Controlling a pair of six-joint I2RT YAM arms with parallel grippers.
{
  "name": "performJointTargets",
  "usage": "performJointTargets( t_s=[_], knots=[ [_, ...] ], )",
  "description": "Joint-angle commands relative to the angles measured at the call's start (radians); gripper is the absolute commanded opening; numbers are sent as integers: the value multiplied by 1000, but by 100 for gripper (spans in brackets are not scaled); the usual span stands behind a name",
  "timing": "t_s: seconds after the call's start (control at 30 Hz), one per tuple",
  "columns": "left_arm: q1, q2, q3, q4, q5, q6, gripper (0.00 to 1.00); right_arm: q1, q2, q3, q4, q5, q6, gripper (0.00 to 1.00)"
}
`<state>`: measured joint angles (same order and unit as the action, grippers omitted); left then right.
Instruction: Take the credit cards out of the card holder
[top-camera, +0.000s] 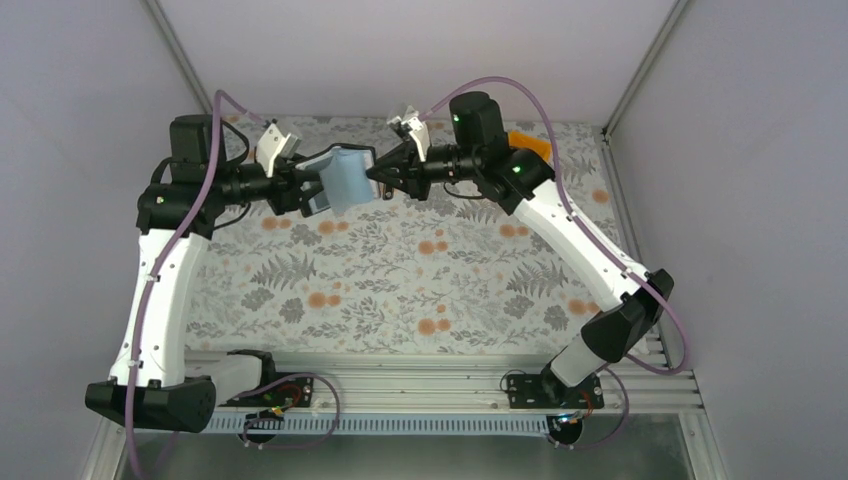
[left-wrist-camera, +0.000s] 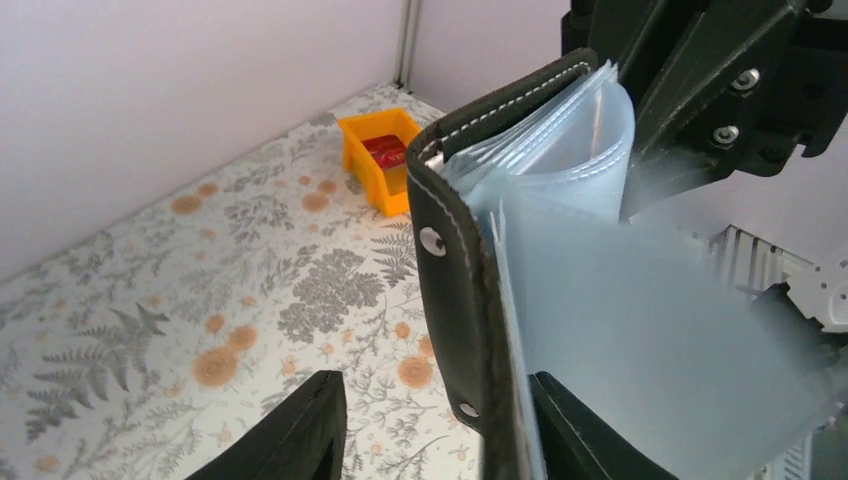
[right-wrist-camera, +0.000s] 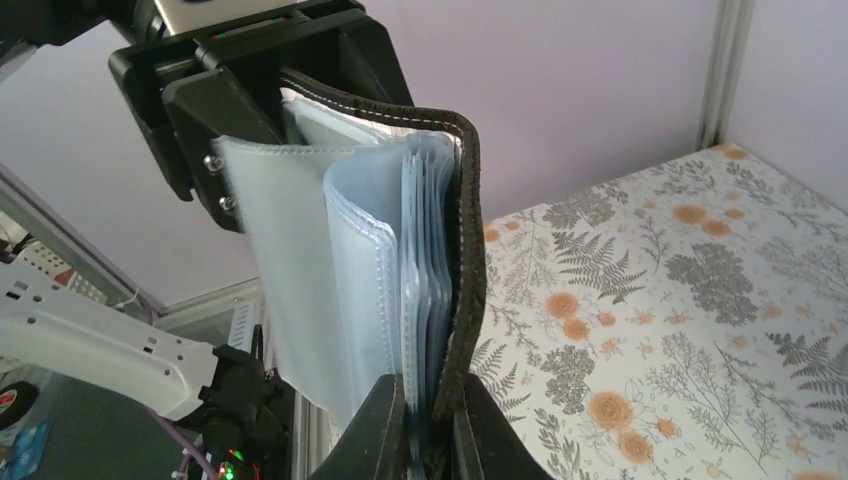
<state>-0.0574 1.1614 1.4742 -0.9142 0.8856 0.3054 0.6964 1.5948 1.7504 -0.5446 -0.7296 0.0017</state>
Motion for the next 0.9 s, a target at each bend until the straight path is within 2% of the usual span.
performJointTargets(
  t_s=[0.0, 0.23, 0.37, 0.47, 0.53, 0.57, 0.6, 0.67, 0.73, 0.8, 0.83, 0.87],
  knots=[
    [10, 0, 36, -11, 56, 31, 42, -5, -40, -1, 9, -92, -52, 4],
    [15, -15, 29, -55, 117, 73, 29, -52, -35, -4, 4, -123, -60, 4],
    [16, -11, 17, -43, 136, 66, 6, -58, -23, -5, 26, -148, -43, 7],
    [16, -3, 2, -15, 91, 27, 2, -56, 2, 11, 60, -123, 4, 42],
    [16, -3, -14, 31, -54, -36, 2, -56, 7, 7, 71, -48, 18, 70],
    [16, -2, -19, 48, -153, -56, 2, -57, 6, 2, 73, 8, 23, 87],
    [15, -1, -25, 59, -262, -63, 2, -56, 5, -5, 70, 70, 31, 98],
    [12, 12, -41, 77, -512, -47, 2, -52, 10, -5, 63, 242, 59, 100],
    [-23, 47, -42, 80, -818, 61, 2, -37, 15, -7, 72, 334, 89, 100],
    [-95, 83, -59, 120, -1159, 187, 2, -5, 21, -12, 100, 351, 97, 100],
    [-126, 94, -69, 143, -1276, 231, 2, 14, 25, -12, 116, 340, 95, 100],
    [-131, 100, -60, 147, -1323, 243, 2, 35, 32, -10, 136, 299, 91, 100]
  ],
)
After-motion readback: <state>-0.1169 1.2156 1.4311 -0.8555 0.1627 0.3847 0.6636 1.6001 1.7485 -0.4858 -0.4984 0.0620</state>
